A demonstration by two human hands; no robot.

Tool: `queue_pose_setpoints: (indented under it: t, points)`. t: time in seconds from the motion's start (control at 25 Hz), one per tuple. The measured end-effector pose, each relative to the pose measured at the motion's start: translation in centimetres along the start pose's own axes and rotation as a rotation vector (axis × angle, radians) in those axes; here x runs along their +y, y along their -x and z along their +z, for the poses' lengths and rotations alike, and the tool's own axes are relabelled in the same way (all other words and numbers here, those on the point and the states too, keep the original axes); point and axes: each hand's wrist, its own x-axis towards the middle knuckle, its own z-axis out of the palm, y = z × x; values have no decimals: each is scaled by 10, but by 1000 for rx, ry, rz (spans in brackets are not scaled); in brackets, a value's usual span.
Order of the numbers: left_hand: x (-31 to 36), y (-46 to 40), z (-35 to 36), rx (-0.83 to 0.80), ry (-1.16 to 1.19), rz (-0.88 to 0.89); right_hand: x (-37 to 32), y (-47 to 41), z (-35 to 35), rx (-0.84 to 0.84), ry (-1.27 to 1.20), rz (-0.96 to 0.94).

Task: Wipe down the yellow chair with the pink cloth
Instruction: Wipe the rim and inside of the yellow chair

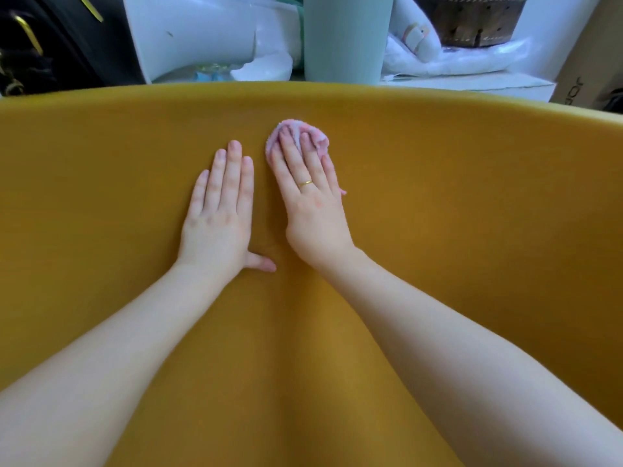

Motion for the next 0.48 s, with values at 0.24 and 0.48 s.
queue_pose_setpoints:
  t: [0.24,0.48]
  points:
    - [-1,2,-1,-39,21,-6,81,20,-63,208,267,391]
    - [1,1,0,-55,11,14,26,17,-8,162,204,212]
